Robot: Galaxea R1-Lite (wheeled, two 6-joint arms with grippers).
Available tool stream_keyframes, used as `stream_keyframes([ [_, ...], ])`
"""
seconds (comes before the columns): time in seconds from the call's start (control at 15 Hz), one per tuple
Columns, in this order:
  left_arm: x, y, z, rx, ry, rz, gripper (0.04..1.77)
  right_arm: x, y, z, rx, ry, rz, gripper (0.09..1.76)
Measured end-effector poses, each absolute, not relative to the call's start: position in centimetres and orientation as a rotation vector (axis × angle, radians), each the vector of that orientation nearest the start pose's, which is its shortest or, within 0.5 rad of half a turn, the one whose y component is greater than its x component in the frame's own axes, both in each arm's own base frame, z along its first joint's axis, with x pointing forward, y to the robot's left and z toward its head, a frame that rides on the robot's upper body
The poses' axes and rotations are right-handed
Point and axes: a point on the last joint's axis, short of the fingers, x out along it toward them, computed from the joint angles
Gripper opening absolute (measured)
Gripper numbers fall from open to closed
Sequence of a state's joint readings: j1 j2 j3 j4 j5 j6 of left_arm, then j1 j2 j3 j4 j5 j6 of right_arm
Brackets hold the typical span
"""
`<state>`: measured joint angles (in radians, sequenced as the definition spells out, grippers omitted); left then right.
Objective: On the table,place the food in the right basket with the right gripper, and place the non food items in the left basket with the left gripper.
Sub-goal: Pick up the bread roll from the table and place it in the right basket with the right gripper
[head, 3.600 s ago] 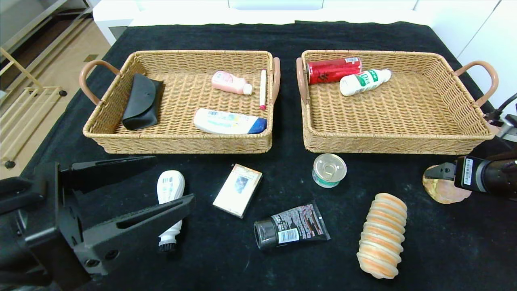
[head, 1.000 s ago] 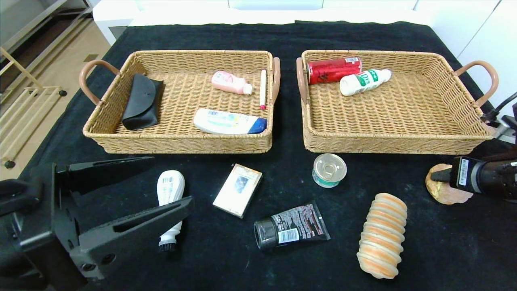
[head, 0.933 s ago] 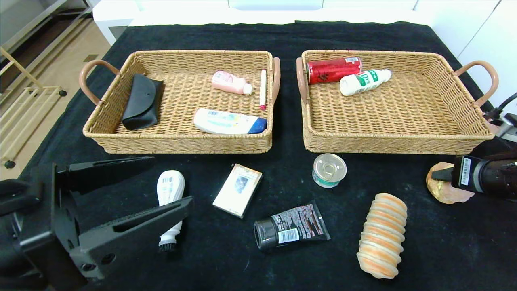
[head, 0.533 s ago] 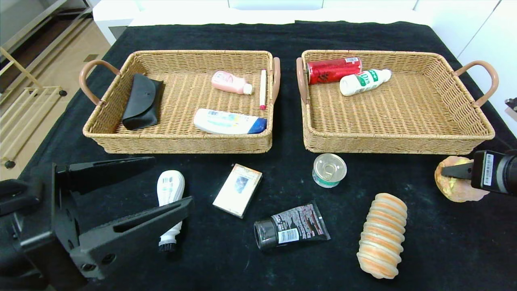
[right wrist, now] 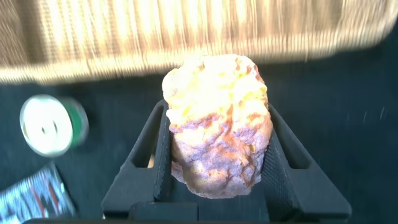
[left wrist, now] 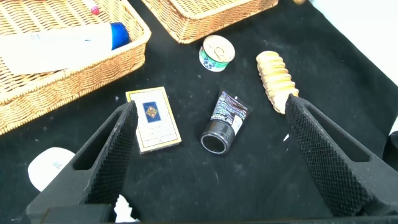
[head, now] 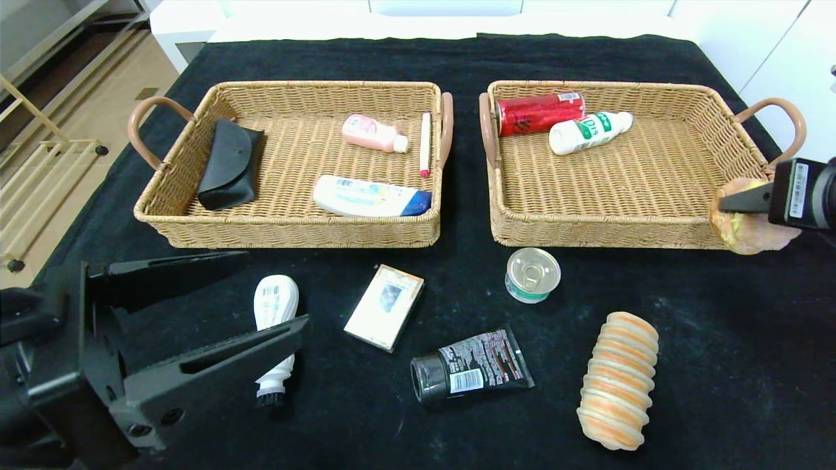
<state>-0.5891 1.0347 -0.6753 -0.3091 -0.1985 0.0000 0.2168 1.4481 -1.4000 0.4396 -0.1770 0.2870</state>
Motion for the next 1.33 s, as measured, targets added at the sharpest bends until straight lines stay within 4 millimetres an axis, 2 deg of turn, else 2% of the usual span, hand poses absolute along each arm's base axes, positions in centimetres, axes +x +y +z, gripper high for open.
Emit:
stream_keyframes([
  [0.33,11.2,-8.0,26.3,0.009,0.046,-0.788,1.72,27.5,5.5,33.3,0.183,0.407,-0.035,0.86],
  [0.53,11.2,-8.0,26.3,0.009,0.045,-0.786,1.72,30.4,5.9,33.7,0.212,0.276,-0.027,0.86],
  [0.8,11.2,-8.0,26.3,0.012,0.045,-0.787,1.72,33.5,5.6,32.9,0.232,0.177,-0.071,0.86],
  [1.07,11.2,-8.0,26.2,0.014,0.045,-0.787,1.72,35.4,5.2,31.8,0.237,0.158,-0.088,0.86],
  [1.33,11.1,-8.0,26.3,0.015,0.041,-0.787,1.72,35.9,5.2,31.1,0.232,0.179,-0.09,0.86],
])
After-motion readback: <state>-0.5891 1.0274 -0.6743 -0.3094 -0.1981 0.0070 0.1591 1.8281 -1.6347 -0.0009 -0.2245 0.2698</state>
